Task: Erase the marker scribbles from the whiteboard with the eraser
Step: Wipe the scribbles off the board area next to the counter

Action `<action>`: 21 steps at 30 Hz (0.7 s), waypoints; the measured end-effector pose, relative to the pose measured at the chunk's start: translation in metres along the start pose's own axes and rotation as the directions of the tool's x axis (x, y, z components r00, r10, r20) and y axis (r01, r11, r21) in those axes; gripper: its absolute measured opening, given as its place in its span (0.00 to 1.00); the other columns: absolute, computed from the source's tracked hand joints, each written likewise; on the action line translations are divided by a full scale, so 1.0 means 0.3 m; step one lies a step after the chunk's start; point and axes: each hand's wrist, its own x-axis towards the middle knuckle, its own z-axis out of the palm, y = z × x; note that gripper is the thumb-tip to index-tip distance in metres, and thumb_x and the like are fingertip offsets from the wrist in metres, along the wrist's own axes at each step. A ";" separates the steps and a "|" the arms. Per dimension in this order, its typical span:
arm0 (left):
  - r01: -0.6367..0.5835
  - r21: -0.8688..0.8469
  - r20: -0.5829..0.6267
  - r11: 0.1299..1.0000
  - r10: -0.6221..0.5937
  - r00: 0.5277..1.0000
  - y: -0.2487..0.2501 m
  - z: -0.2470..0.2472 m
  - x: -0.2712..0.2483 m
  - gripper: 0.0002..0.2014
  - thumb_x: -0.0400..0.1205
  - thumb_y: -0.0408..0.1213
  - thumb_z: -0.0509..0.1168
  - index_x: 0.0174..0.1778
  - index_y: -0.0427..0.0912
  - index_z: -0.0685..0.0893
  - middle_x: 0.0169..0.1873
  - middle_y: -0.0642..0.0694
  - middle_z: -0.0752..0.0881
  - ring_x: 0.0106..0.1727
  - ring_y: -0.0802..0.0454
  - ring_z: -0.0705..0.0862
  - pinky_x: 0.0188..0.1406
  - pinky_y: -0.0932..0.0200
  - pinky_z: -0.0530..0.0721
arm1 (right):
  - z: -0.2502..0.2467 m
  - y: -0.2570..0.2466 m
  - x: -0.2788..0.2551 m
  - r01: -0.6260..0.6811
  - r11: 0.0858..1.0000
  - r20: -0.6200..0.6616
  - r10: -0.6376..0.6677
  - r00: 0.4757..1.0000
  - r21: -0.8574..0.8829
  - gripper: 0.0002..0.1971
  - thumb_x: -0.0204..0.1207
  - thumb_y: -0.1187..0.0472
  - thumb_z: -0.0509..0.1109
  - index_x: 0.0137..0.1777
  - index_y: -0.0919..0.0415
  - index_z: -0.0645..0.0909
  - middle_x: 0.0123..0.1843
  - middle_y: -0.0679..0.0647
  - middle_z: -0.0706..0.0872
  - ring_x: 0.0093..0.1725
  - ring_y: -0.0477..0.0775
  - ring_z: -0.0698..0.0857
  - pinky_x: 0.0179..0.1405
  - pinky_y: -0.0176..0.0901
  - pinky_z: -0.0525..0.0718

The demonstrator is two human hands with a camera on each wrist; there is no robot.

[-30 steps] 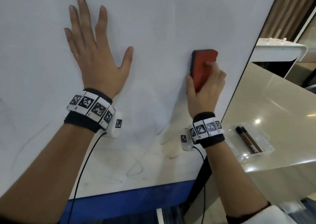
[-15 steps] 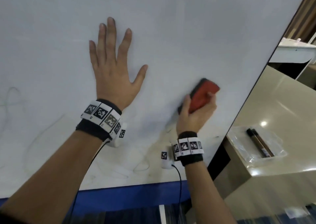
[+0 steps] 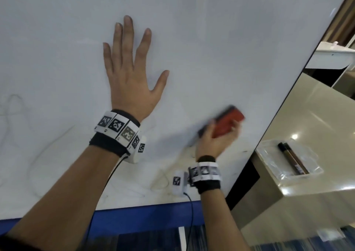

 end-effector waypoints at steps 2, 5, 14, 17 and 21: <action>-0.002 0.002 -0.002 1.000 0.002 1.000 -0.001 -0.001 0.000 0.38 0.87 0.59 0.63 0.89 0.45 0.62 0.89 0.31 0.56 0.91 0.33 0.53 0.89 0.31 0.50 | 0.007 -0.056 -0.086 0.373 0.925 0.316 -0.334 0.888 -0.069 0.26 0.77 0.52 0.76 0.71 0.57 0.75 0.65 0.58 0.76 0.62 0.57 0.75 0.68 0.48 0.75; -0.017 -0.001 -0.004 1.000 0.017 1.000 -0.010 -0.005 -0.004 0.38 0.87 0.60 0.62 0.90 0.45 0.61 0.89 0.32 0.55 0.91 0.34 0.53 0.89 0.33 0.49 | -0.050 0.073 -0.059 0.428 0.888 0.366 -0.347 0.863 -0.168 0.25 0.77 0.51 0.78 0.71 0.52 0.74 0.64 0.56 0.74 0.63 0.59 0.76 0.67 0.45 0.75; 0.004 -0.014 -0.009 1.000 -0.004 1.000 0.000 0.000 -0.006 0.38 0.87 0.58 0.62 0.90 0.45 0.60 0.89 0.33 0.54 0.91 0.35 0.52 0.90 0.32 0.49 | -0.050 0.017 0.017 -0.048 0.996 0.074 0.043 0.996 0.070 0.29 0.76 0.56 0.76 0.74 0.51 0.70 0.70 0.55 0.75 0.66 0.55 0.78 0.74 0.48 0.78; 0.003 -0.012 -0.005 1.000 -0.004 1.000 0.002 -0.007 -0.008 0.38 0.87 0.58 0.63 0.90 0.46 0.60 0.89 0.33 0.54 0.91 0.35 0.51 0.89 0.32 0.48 | -0.022 -0.061 -0.042 0.445 0.894 0.405 -0.390 0.827 -0.048 0.24 0.77 0.55 0.78 0.69 0.52 0.75 0.65 0.54 0.75 0.62 0.51 0.74 0.66 0.35 0.73; -0.018 0.011 0.033 1.000 0.017 0.999 -0.023 -0.025 -0.013 0.39 0.87 0.59 0.63 0.90 0.48 0.58 0.90 0.35 0.53 0.91 0.36 0.50 0.90 0.34 0.48 | -0.072 0.096 0.035 0.311 0.948 0.310 -0.276 0.910 -0.067 0.28 0.76 0.49 0.77 0.73 0.49 0.72 0.68 0.53 0.74 0.65 0.54 0.76 0.72 0.45 0.75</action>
